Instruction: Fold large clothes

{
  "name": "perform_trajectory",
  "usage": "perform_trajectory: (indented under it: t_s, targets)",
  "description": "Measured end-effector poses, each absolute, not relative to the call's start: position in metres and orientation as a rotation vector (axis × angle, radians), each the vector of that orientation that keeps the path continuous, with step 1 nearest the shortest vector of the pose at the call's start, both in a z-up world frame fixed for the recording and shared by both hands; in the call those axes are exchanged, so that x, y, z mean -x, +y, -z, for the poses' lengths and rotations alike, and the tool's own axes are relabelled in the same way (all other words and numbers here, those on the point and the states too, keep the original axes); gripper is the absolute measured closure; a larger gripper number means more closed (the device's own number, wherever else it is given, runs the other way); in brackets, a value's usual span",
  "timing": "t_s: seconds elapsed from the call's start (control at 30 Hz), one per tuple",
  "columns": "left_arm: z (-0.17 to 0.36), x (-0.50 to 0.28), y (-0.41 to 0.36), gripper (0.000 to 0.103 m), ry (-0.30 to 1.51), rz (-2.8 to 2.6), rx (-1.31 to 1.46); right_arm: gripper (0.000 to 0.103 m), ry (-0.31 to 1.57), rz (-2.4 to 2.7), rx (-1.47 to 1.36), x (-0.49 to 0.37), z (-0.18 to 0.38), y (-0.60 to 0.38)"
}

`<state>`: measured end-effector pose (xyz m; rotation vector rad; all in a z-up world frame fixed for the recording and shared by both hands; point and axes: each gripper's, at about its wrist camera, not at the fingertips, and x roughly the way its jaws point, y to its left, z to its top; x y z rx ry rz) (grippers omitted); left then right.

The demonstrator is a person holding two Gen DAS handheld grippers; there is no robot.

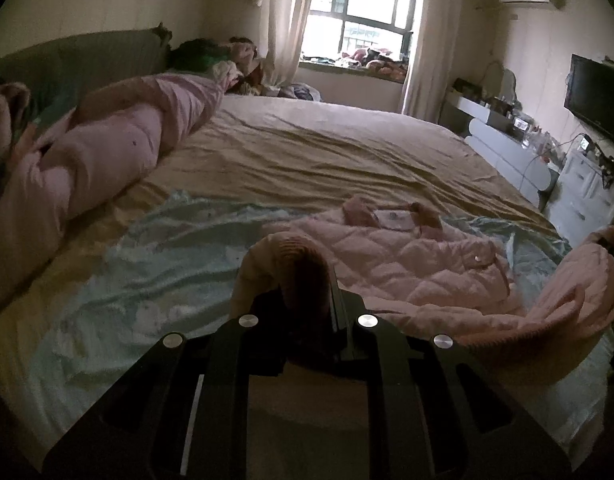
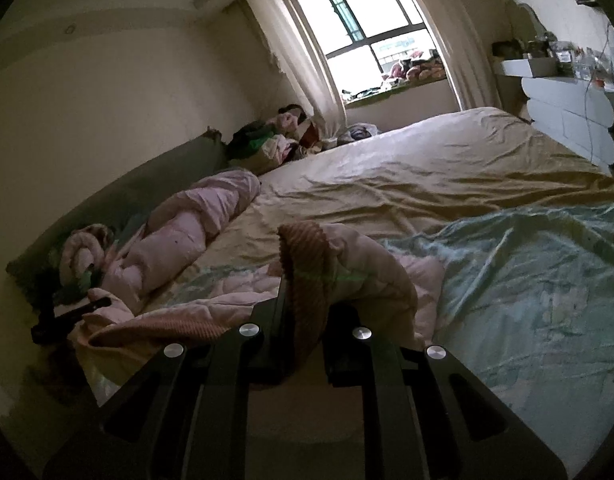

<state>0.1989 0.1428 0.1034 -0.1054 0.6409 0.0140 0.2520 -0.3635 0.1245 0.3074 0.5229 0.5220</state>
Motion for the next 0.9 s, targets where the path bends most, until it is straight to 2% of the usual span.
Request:
perform_trajectory:
  t_s: [0.4, 0.67, 0.9]
  targets:
    - [-0.135, -0.254, 0.137, 0.094, 0.603, -0.035, 0.032, 0.091, 0.477, -0.458, -0.303, -0.304, -0.143, -0.367]
    - [-0.107, -0.296, 0.132, 0.094, 0.581, -0.11, -0.035, 0.091, 0.54, -0.381, -0.256, -0.363, -0.123, -0.354]
    - [-0.075, -0.337, 0.14, 0.092, 0.618, -0.121, -0.005, 0.091, 0.641, -0.294, -0.184, -0.41, -0.084, -0.336]
